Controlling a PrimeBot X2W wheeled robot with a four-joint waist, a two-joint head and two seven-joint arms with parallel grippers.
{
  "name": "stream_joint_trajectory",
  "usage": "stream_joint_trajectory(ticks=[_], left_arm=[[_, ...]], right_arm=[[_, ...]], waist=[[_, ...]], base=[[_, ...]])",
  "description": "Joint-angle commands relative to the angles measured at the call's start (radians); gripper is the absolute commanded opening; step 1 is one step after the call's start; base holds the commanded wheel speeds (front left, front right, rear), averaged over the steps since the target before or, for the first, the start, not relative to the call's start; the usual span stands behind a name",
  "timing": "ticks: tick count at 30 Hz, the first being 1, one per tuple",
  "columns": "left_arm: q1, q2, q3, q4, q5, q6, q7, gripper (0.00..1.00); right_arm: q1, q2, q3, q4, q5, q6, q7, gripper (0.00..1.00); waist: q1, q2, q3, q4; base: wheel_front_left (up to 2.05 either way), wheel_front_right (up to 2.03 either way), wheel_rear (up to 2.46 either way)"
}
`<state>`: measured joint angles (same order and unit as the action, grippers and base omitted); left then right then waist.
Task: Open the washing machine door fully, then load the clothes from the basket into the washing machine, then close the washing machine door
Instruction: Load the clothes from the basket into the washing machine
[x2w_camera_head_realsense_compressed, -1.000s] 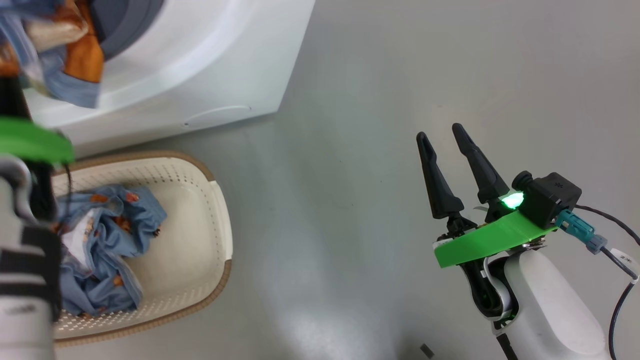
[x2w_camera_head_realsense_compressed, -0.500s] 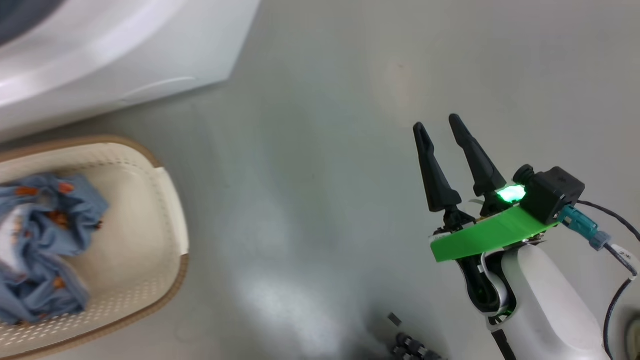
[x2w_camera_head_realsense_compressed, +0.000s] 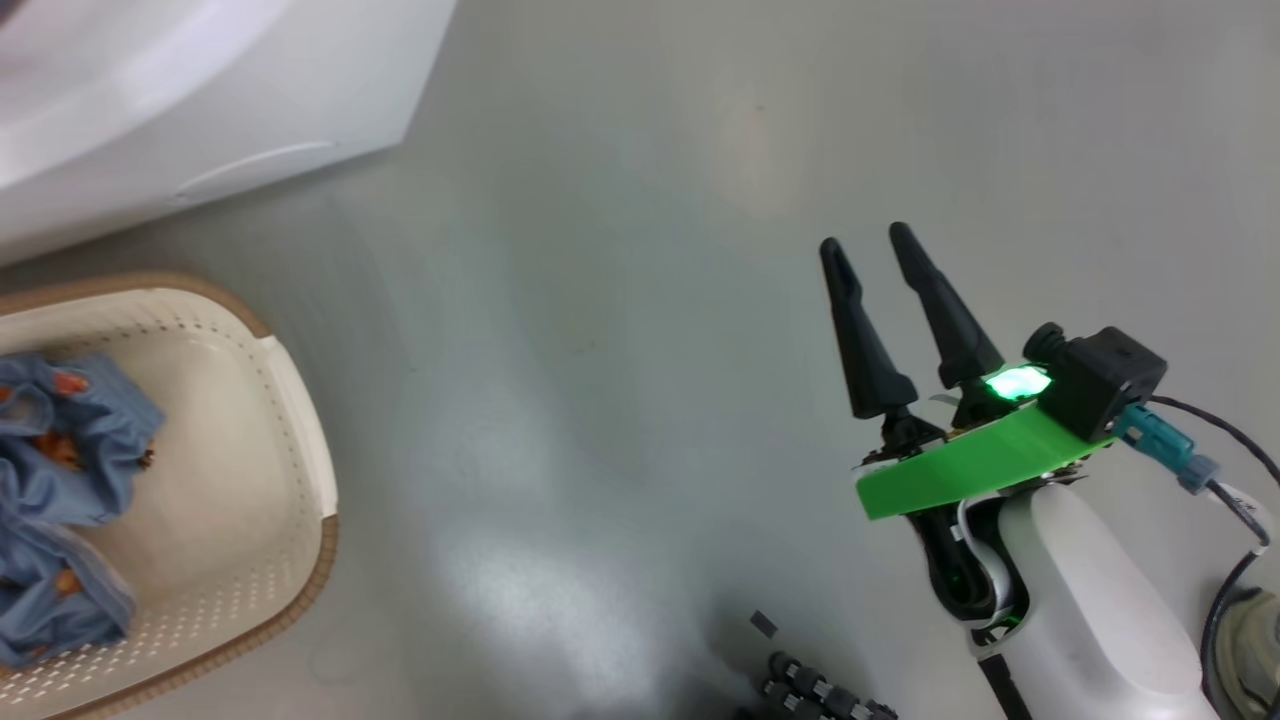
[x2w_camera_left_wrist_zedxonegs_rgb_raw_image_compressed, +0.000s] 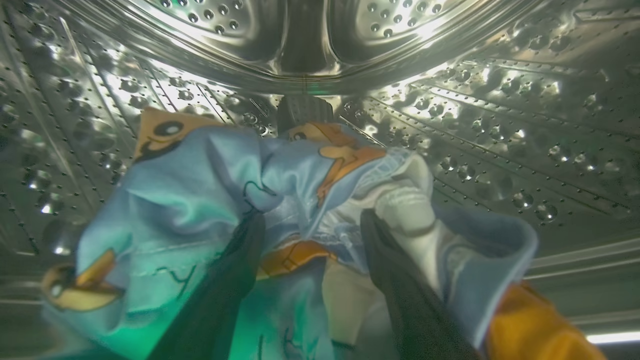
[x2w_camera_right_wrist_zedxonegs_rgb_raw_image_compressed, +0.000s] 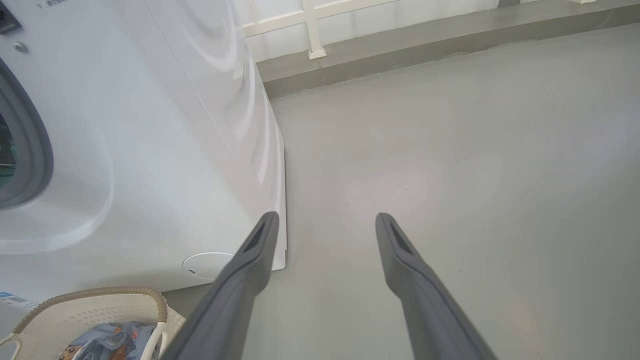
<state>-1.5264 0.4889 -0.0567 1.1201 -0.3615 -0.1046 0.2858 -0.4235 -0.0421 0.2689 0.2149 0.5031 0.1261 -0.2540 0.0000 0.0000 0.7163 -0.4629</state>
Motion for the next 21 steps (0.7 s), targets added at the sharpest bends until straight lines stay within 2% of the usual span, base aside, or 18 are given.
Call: stream_joint_trajectory(ticks=[1, 11, 21], left_arm=[[0.003, 0.039, 0.003, -0.022, 0.006, -0.001, -0.016, 1.0], [0.147, -0.001, 0.035, -0.006, -0.063, -0.017, -0.209, 1.0], [0.376, -0.071, 0.0, -0.064, -0.134, -0.026, -0.375, 1.0]], right_arm=[[0.005, -0.008, 0.003, -0.016, -0.001, 0.005, -0.008, 1.0], [0.009, -0.008, -0.016, 0.005, -0.039, 0.005, -0.008, 1.0], [0.031, -0.024, -0.019, 0.037, -0.061, 0.005, -0.008, 1.0]], waist=[[0.0, 0.0, -0.016, 0.014], [0.0, 0.0, -0.123, 0.067], [0.0, 0.0, -0.261, 0.137]], base=[[0.0, 0.0, 0.0], [0.0, 0.0, 0.0], [0.0, 0.0, 0.0]])
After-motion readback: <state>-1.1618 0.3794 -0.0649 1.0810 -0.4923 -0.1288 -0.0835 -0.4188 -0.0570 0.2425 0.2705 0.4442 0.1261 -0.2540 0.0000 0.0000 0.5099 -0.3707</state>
